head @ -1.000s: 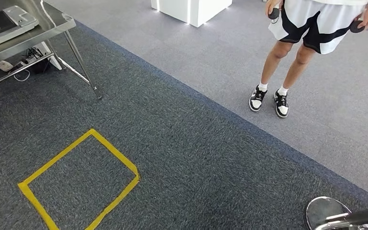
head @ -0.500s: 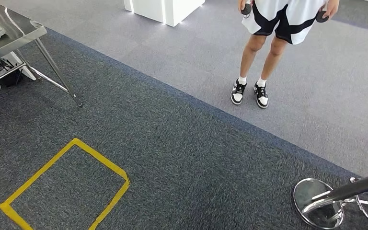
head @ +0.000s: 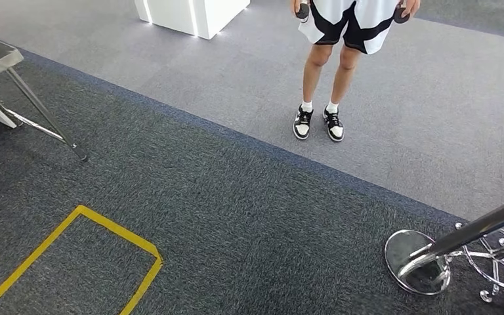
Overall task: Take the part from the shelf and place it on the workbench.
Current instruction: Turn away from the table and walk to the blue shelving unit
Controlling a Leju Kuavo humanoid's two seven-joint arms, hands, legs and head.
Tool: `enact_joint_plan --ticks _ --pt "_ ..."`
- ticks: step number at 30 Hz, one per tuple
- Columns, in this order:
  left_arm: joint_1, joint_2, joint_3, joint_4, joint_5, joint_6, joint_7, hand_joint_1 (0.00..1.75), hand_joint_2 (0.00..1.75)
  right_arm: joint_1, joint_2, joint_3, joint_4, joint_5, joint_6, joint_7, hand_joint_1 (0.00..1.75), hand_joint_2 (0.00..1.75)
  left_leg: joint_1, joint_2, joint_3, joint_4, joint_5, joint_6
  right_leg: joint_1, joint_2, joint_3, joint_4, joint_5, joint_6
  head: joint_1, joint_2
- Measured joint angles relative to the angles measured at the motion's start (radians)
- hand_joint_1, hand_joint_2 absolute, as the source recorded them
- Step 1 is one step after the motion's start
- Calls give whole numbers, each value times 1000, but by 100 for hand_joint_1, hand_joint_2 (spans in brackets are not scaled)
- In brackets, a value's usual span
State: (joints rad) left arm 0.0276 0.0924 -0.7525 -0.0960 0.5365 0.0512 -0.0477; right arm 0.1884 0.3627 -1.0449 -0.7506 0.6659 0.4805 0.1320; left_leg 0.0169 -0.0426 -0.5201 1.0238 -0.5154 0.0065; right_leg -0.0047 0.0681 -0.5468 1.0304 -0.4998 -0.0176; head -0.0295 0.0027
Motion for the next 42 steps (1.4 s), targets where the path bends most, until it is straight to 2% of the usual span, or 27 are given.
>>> enact_joint_plan --ticks 2,4,6,8,9,10,11,13,15,18,19,20,22,23,24,25,26,28,30,31,33,35,37,39,40,41,42 --pt "-4 1 -4 0 0 0 0 0 0 -2 0 -6 0 12 4 -5 0 0 -4 5 2 -9 0 8 -2 12 -3 -2 3 13 0 0" --pt "-7 1 -8 0 0 0 1 0 0 -2 0 -13 1 28 8 -11 0 0 -3 22 8 -20 9 21 -5 2 -9 13 -9 22 0 0" --pt "-5 1 -13 0 0 0 2 0 0 -4 0 -20 1 42 12 -16 0 0 -1 42 10 -28 16 32 -5 -34 -46 97 -64 28 1 0" --pt "-2 1 -17 0 0 0 3 0 0 -7 0 -26 1 50 16 -20 0 0 -4 62 6 -28 16 36 -7 -55 -108 226 -126 36 1 0" --pt "-1 1 -18 0 0 0 3 0 0 -8 0 -29 1 52 17 -20 0 0 -5 72 5 -28 15 36 -8 -58 -127 267 -136 38 1 0" --pt "-1 1 -19 0 0 0 4 0 0 -9 0 -33 1 54 19 -21 0 0 -5 81 5 -27 14 36 -9 -61 -128 271 -126 40 1 0" --pt "-2 1 -20 0 2 0 4 0 0 -9 0 -37 1 58 20 -21 0 0 -5 89 6 -27 12 35 -10 -66 -109 236 -99 40 1 0" --pt "-3 1 -21 0 7 0 6 0 0 -11 0 -45 1 69 22 -24 0 0 -7 102 12 -25 6 30 -9 -89 -36 97 -37 35 1 0" --pt "-4 0 -21 0 13 0 9 0 0 -16 0 -56 2 82 24 -27 0 0 -11 112 18 -23 0 20 -4 -106 8 7 -10 25 1 0" --pt "-13 -2 -22 0 17 -1 20 0 0 -19 0 -72 3 90 30 -33 0 0 -11 124 25 -23 -4 4 -1 -93 10 -10 -4 8 0 0" --pt "-14 -4 -22 0 17 -1 23 0 0 -19 1 -77 3 92 32 -34 0 0 -10 116 24 -15 -13 0 -3 -87 11 -15 0 1 0 0" --pt "-15 -6 -23 0 17 -2 25 0 0 -19 1 -83 4 93 34 -35 0 0 -8 101 14 13 -35 -5 -5 -81 12 -20 5 -6 0 0" --pt "-13 -10 -23 0 18 -2 33 0 0 -20 1 -91 5 96 35 -35 0 0 -4 64 -39 131 -103 -11 -5 -69 10 -25 10 -14 -1 0" --pt "-13 -11 -23 0 18 -1 39 0 0 -20 1 -95 7 97 33 -34 0 0 -4 55 -74 202 -133 -13 -4 -63 8 -25 11 -16 -1 0" --pt "-13 -12 -23 0 19 0 45 0 0 -20 1 -98 9 98 28 -32 0 0 -4 51 -100 253 -147 -14 -2 -55 8 -24 10 -16 -1 0" --pt "-13 -12 -24 0 18 2 51 0 0 -21 1 -103 12 98 23 -30 0 0 -4 50 -110 270 -139 -13 -1 -46 9 -23 10 -16 -1 0" --pt "-13 -13 -25 0 17 2 57 0 0 -21 1 -107 15 97 19 -29 0 0 -4 48 -100 244 -110 -12 -1 -36 11 -23 10 -16 -1 0" --pt "-12 -13 -29 -1 12 3 65 0 0 -22 1 -113 23 95 13 -28 0 0 -3 28 -44 111 -31 -6 -1 -17 15 -20 8 -13 -1 0" --pt "-12 -14 -33 -1 8 4 69 0 0 -24 2 -115 29 91 9 -29 0 0 -4 3 -3 7 6 0 1 0 11 -13 5 -4 -1 0" --pt "-14 -15 -35 -2 8 5 69 0 0 -26 2 -116 32 90 7 -29 0 0 -6 -3 3 -11 6 4 1 6 7 -11 5 1 0 0" --pt "-21 -16 -40 -2 7 6 70 0 0 -27 3 -120 37 87 6 -29 0 0 -7 9 4 -17 9 14 0 16 4 -9 5 14 0 0" --pt "-23 -17 -44 -3 4 6 70 0 0 -27 4 -124 41 84 5 -30 0 0 -4 27 8 -25 16 29 0 -4 -11 23 -19 21 0 0" --pt "-22 -19 -47 -3 -1 6 71 0 0 -28 4 -126 46 77 2 -34 0 0 -4 48 8 -30 20 38 0 -42 -62 131 -84 27 1 0" --pt "-20 -21 -53 -3 -6 7 66 0 0 -29 4 -126 55 61 -12 -38 0 0 -7 69 3 -29 18 41 -3 -58 -119 252 -135 32 1 0" --pt "-20 -22 -56 -3 -8 8 60 0 0 -27 4 -122 61 49 -24 -39 0 0 -7 79 2 -29 17 41 -4 -61 -127 271 -134 34 1 0" --pt "-20 -23 -59 -4 -9 9 51 0 0 -24 4 -117 67 35 -36 -37 0 0 -8 87 3 -28 16 40 -5 -64 -114 250 -113 34 1 0" --pt "-20 -24 -62 -6 -9 10 40 0 0 -20 4 -107 72 20 -47 -32 0 0 -8 93 5 -28 14 38 -6 -70 -82 191 -80 33 1 0"
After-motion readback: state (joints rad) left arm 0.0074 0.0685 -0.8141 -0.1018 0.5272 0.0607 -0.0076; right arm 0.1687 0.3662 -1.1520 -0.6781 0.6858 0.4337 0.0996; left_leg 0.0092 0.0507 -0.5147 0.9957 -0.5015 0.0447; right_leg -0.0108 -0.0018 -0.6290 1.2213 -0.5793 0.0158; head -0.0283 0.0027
